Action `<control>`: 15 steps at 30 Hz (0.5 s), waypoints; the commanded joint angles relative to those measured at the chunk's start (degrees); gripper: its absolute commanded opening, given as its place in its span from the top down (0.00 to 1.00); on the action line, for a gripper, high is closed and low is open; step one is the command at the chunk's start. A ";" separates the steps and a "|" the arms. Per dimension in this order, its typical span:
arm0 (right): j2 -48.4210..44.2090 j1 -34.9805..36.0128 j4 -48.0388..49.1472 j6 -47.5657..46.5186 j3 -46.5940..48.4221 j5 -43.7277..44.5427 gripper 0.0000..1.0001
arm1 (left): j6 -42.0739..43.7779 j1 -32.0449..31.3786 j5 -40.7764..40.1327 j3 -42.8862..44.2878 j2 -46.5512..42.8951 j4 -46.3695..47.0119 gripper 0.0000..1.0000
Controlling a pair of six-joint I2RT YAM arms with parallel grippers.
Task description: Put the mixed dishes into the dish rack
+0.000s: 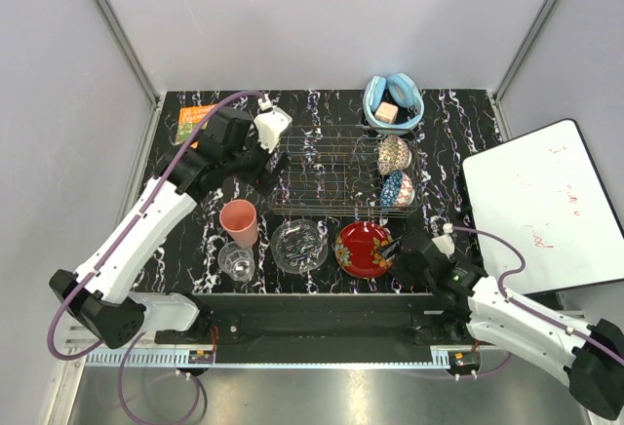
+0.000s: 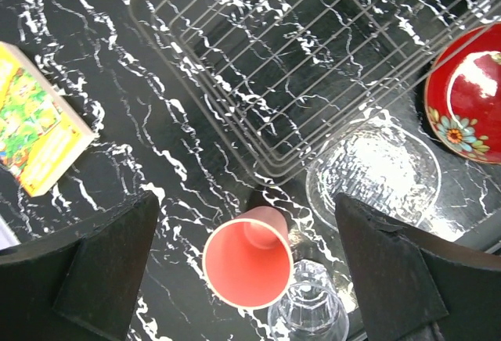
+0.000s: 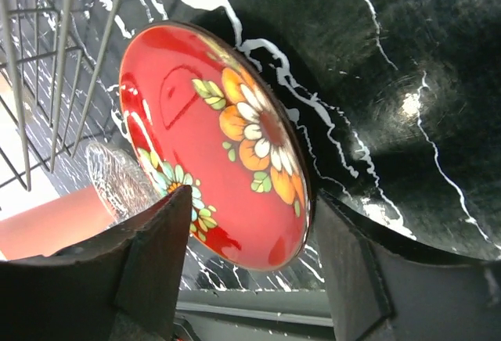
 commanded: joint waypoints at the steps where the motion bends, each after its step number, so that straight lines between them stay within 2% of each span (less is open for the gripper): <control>1: 1.48 0.01 4.68 4.10 -1.89 0.25 0.31 | 0.56 0.52 -2.10 2.01 -1.76 0.26 0.01; 4: 1.48 0.01 4.86 4.10 -1.89 0.33 0.35 | 0.91 0.61 -2.54 2.19 -1.76 0.61 0.01; 8: 2.80 0.10 4.60 3.75 -1.45 -0.19 0.46 | 1.61 0.69 -3.51 2.27 -2.02 0.53 0.01; 12: 5.78 0.10 5.65 3.22 -1.36 -0.02 0.63 | 2.40 0.78 -4.30 1.05 -2.37 0.53 0.01; 14: 6.31 0.10 6.00 3.22 -1.62 0.07 0.65 | 2.58 0.78 -4.48 -0.18 -2.72 0.53 0.01; 15: 6.66 0.01 6.00 3.65 -1.89 0.07 0.69 | 2.75 0.78 -4.48 -0.53 -2.90 0.61 0.01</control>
